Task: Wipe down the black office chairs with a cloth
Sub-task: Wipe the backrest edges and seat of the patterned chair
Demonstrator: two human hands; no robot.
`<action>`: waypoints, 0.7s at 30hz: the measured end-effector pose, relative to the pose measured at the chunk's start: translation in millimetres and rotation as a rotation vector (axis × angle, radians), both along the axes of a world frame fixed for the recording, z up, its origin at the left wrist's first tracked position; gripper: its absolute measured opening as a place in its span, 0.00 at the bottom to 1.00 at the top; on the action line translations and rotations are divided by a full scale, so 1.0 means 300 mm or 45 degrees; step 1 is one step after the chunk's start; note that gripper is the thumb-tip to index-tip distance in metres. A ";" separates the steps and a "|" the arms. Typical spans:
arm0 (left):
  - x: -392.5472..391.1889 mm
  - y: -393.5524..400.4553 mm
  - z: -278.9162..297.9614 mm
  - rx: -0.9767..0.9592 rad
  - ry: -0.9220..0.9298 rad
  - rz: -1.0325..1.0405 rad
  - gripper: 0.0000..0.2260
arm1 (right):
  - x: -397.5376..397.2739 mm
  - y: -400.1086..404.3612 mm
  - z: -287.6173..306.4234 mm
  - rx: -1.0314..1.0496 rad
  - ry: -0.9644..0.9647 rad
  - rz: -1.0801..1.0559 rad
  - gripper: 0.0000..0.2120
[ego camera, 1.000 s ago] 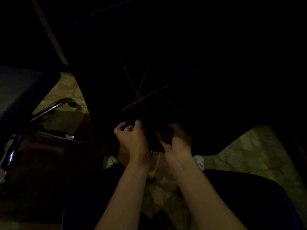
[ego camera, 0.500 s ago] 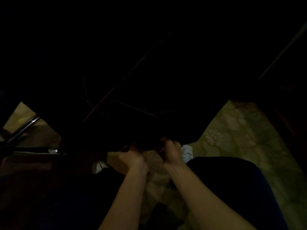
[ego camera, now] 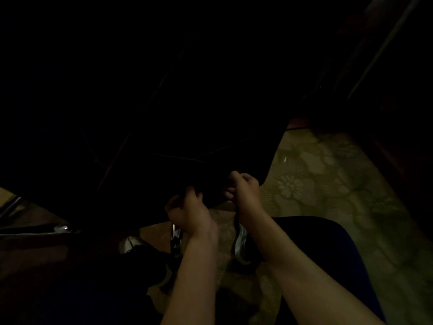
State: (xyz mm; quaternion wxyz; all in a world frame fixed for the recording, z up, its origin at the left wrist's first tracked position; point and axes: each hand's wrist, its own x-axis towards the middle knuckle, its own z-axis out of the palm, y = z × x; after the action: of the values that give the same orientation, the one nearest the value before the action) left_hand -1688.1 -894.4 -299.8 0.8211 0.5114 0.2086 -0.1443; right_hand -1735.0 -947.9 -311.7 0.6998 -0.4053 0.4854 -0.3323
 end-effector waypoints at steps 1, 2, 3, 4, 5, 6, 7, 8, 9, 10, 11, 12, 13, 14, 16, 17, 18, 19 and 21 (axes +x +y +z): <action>-0.001 -0.003 -0.022 0.030 0.039 0.014 0.10 | -0.001 -0.004 -0.024 0.036 0.022 0.011 0.05; 0.002 -0.006 -0.049 0.057 0.093 0.028 0.12 | -0.001 -0.010 -0.051 0.062 0.045 0.024 0.04; 0.004 -0.008 -0.073 0.084 0.144 0.033 0.13 | -0.005 -0.018 -0.074 0.083 0.062 0.040 0.04; 0.002 -0.012 -0.098 0.107 0.187 0.019 0.15 | -0.010 -0.030 -0.094 0.096 0.081 0.060 0.04; -0.003 -0.020 -0.119 0.125 0.222 -0.015 0.16 | -0.018 -0.044 -0.112 0.107 0.092 0.074 0.04; -0.011 -0.030 -0.138 0.140 0.258 -0.053 0.16 | -0.029 -0.058 -0.125 0.121 0.107 0.082 0.05; -0.019 -0.040 -0.154 0.146 0.307 -0.092 0.15 | -0.041 -0.074 -0.142 0.140 0.127 0.083 0.06; -0.027 -0.051 -0.164 0.142 0.370 -0.136 0.14 | -0.058 -0.090 -0.155 0.174 0.154 0.075 0.07; -0.037 -0.063 -0.165 0.128 0.437 -0.186 0.14 | -0.075 -0.105 -0.167 0.213 0.180 0.064 0.08; -0.043 -0.074 -0.163 0.112 0.490 -0.228 0.13 | -0.091 -0.120 -0.174 0.257 0.197 0.064 0.07; -0.047 -0.084 -0.158 0.096 0.527 -0.254 0.13 | -0.106 -0.134 -0.177 0.289 0.202 0.082 0.05; -0.049 -0.094 -0.156 0.085 0.542 -0.263 0.13 | -0.117 -0.151 -0.176 0.304 0.214 0.104 0.04; -0.052 -0.102 -0.153 0.080 0.544 -0.267 0.14 | -0.126 -0.169 -0.168 0.300 0.214 0.126 0.04; -0.056 -0.111 -0.151 0.079 0.537 -0.275 0.15 | -0.129 -0.187 -0.159 0.285 0.223 0.152 0.04; -0.067 -0.124 -0.130 0.075 0.526 -0.286 0.17 | -0.123 -0.215 -0.133 0.253 0.227 0.167 0.03; -0.075 -0.133 -0.114 0.064 0.536 -0.281 0.17 | -0.118 -0.225 -0.125 0.259 0.206 0.159 0.02; -0.079 -0.142 -0.101 0.049 0.553 -0.276 0.18 | -0.115 -0.232 -0.119 0.277 0.195 0.141 0.04; -0.079 -0.151 -0.089 0.035 0.580 -0.272 0.18 | -0.113 -0.238 -0.117 0.298 0.181 0.116 0.06; -0.074 -0.169 -0.069 0.002 0.642 -0.272 0.19 | -0.122 -0.249 -0.102 0.316 0.152 0.079 0.09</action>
State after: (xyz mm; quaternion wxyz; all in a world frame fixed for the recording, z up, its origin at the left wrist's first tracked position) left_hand -1710.4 -945.1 -320.6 0.7230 0.4789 0.3513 -0.3529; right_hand -1771.6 -1022.8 -342.2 0.7242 -0.3495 0.5509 -0.2232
